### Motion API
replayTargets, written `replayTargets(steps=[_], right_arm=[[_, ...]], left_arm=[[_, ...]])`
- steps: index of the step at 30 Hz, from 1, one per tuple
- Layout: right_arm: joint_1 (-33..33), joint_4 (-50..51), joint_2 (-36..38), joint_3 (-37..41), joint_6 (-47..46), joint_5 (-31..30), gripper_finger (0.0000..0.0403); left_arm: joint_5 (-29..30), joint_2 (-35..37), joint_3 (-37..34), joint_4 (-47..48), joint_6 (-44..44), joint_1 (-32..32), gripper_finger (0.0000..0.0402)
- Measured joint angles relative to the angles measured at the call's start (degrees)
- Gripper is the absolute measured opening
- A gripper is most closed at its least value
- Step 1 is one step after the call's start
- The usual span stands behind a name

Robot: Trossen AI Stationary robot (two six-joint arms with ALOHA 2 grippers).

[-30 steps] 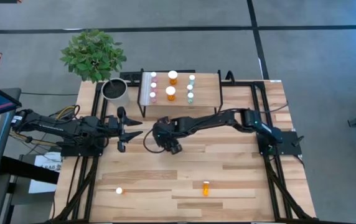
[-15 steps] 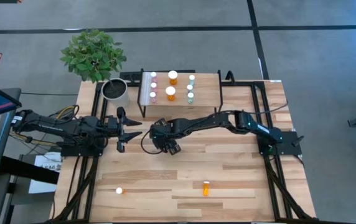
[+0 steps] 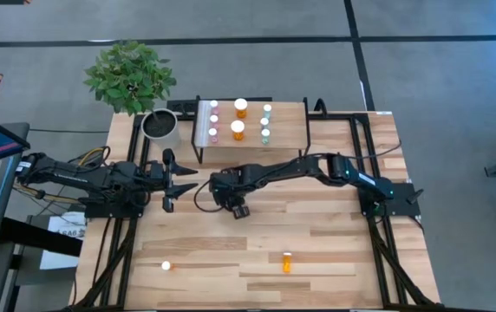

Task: Pick and place medicine bottles onto shelf by color
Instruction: Put the top small orange pill bottle on the shelf

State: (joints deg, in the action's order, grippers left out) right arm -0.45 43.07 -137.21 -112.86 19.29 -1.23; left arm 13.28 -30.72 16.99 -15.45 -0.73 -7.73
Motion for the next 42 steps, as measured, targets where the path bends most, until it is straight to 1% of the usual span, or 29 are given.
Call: replayTargets(steps=[3,5,10,13,15,16,18,20,23,25,28,31,33,36,38,42], right_arm=[[-0.04,0.88,0.11,-0.02,-3.13,0.16,0.0092],[-0.12,1.24,0.13,-0.06,-5.41,1.76,0.0087],[-0.09,2.05,0.76,0.02,-10.99,7.10,0.0096],[0.09,0.94,1.31,0.01,-13.09,8.62,0.0102],[0.22,0.77,2.87,1.27,-14.31,8.90,0.0102],[0.46,-0.91,3.65,2.20,-14.82,9.06,0.0102],[0.63,-4.96,6.24,5.78,-16.11,9.13,0.0102],[0.78,-9.77,9.43,11.07,-17.63,9.13,0.0102],[1.16,-21.06,15.69,21.20,-20.91,9.08,0.0102],[1.41,-30.93,20.12,28.22,-23.26,8.91,0.0102],[2.16,-45.19,25.23,37.54,-25.68,6.31,0.0102],[3.00,-57.15,28.85,44.51,-27.00,3.61,0.0103],[3.56,-64.35,30.60,47.80,-27.28,2.40,0.0103],[4.27,-70.52,31.85,50.93,-27.43,0.80,0.0103],[4.72,-73.20,32.35,52.45,-27.44,-0.36,0.0103],[5.55,-76.77,32.06,52.57,-27.22,-1.66,0.0103]], left_arm=[[0.00,0.02,0.00,-0.34,-0.49,0.00,0.0173],[-0.02,0.02,0.00,-0.33,-0.88,0.00,0.0173],[-2.28,0.12,-0.02,-1.39,-1.05,0.00,0.0173],[-3.08,1.18,-0.02,-1.52,-1.36,-0.02,0.0173],[-3.14,1.93,-0.02,-1.47,-1.72,-0.04,0.0173],[-3.52,2.41,-0.02,-1.25,-1.93,-0.03,0.0173],[-4.25,3.64,-0.02,-0.61,-2.10,-0.04,0.0173],[-4.81,4.59,-0.02,0.14,-2.48,-0.04,0.0173],[-5.36,5.56,-0.02,1.43,-3.16,-0.04,0.0173],[-5.52,5.47,-0.02,1.82,-3.41,-0.04,0.0173],[-5.51,2.78,-0.02,0.14,-3.56,-0.07,0.0173],[-6.24,-2.08,-0.04,-3.85,-3.63,-0.09,0.0173],[-6.84,-5.75,-0.04,-7.09,-3.63,-0.09,0.0177],[-6.97,-10.50,-0.04,-11.28,-3.70,-0.09,0.0194],[-7.00,-12.76,0.08,-12.24,-4.13,-0.09,0.0211],[-8.32,-16.97,2.10,-12.58,-4.73,-0.04,0.0249]])
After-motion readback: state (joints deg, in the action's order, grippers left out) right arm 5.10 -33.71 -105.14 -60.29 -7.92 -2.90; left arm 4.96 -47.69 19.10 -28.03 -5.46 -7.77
